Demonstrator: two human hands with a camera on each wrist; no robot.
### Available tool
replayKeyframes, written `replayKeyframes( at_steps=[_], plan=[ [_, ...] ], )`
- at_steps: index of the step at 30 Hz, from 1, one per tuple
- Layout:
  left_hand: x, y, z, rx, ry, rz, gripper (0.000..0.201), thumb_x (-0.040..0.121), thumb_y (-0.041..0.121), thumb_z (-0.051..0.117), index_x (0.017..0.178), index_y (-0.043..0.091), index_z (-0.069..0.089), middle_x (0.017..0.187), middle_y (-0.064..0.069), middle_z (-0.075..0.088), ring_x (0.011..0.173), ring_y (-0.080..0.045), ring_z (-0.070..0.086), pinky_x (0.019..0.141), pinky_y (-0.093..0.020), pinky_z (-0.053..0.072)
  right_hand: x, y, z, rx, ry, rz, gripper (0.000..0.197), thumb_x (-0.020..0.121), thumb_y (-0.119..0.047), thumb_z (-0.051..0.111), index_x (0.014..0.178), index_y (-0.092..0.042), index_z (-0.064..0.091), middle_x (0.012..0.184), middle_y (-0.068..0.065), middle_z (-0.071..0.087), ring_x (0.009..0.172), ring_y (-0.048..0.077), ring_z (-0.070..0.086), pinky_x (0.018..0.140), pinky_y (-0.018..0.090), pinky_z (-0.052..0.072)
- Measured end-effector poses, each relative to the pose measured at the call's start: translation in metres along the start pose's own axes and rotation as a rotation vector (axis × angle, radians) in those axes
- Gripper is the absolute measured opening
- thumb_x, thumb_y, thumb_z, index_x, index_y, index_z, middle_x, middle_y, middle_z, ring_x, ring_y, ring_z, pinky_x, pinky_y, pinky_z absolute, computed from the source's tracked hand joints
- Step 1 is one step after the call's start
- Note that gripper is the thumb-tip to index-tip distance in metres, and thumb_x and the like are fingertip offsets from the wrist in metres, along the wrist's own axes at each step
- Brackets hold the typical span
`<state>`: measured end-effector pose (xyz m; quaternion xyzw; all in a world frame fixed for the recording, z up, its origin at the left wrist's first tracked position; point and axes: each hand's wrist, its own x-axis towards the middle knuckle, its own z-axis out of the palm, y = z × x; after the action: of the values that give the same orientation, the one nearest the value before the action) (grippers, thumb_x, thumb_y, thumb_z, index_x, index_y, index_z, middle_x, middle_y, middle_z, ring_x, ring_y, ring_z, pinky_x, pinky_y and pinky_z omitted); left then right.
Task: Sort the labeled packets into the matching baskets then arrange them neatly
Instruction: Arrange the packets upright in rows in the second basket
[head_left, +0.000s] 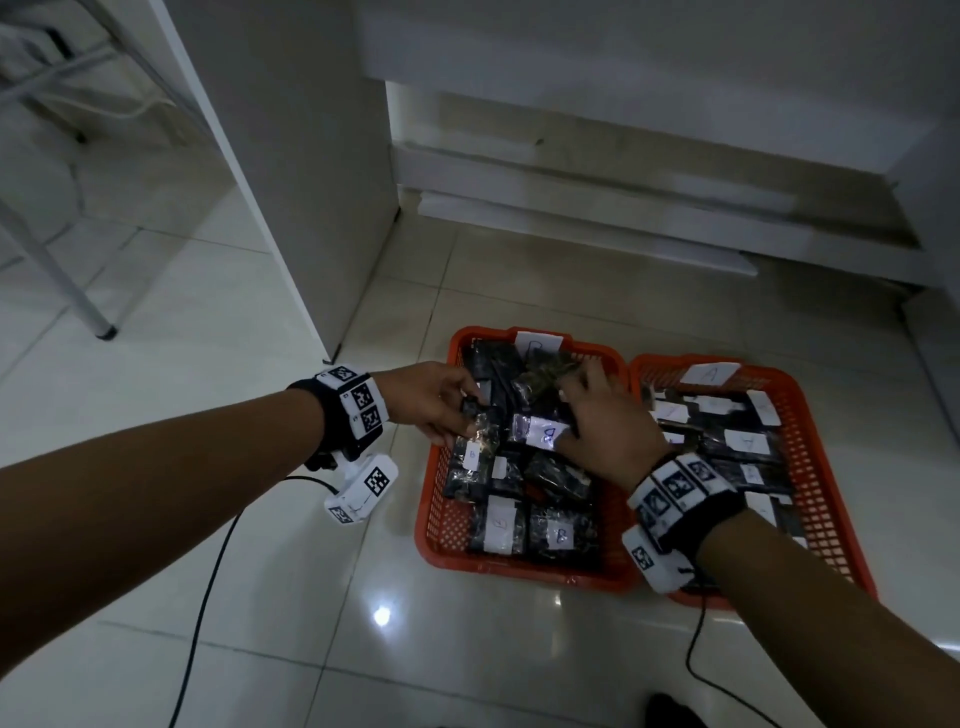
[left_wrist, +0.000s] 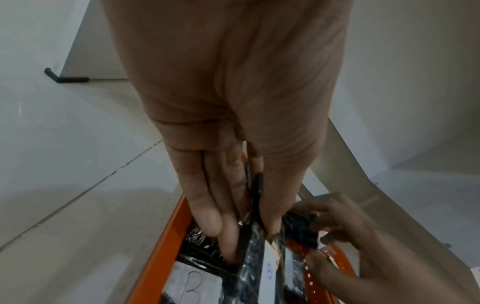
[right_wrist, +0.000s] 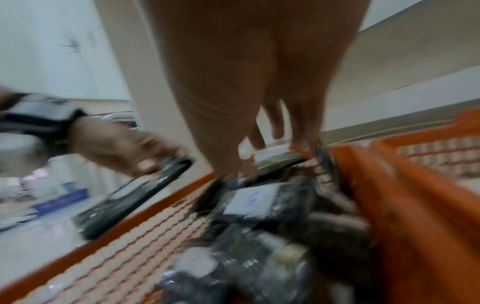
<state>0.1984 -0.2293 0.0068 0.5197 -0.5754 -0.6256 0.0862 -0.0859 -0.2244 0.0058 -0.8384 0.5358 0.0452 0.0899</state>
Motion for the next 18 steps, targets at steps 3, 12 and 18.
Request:
replayKeyframes(
  at_steps=[3,12,18],
  plan=[
    [0.000,0.006,0.001,-0.049,0.002,0.020,0.043,0.085,0.007,0.082,0.121,0.012,0.060,0.104,-0.011,0.071,0.087,-0.027,0.076,0.077,-0.036,0.064,-0.008,-0.030,0.005,0.368,0.124,-0.072,0.055,0.095,-0.042,0.068,0.145,-0.025,0.050,0.132,-0.002,0.048,0.118,0.013,0.052,0.095,0.027,0.050],
    [0.001,0.017,-0.007,0.118,0.164,0.032,0.045,0.093,0.038,0.074,0.132,0.024,0.056,0.117,0.000,0.067,0.099,-0.022,0.073,0.081,-0.033,0.062,-0.020,-0.064,0.053,0.837,-0.076,0.218,0.025,0.095,-0.033,0.074,0.117,-0.027,0.062,0.096,-0.004,0.071,0.085,0.014,0.070,0.081,0.041,0.060],
    [0.006,0.003,-0.018,0.134,0.392,0.117,0.027,0.094,0.036,0.071,0.117,0.023,0.068,0.108,0.004,0.067,0.090,-0.010,0.066,0.063,-0.015,0.049,-0.018,-0.076,0.077,0.783,-0.172,0.208,0.026,0.096,-0.023,0.073,0.120,-0.025,0.062,0.096,-0.007,0.071,0.091,0.012,0.069,0.083,0.029,0.056]
  ],
)
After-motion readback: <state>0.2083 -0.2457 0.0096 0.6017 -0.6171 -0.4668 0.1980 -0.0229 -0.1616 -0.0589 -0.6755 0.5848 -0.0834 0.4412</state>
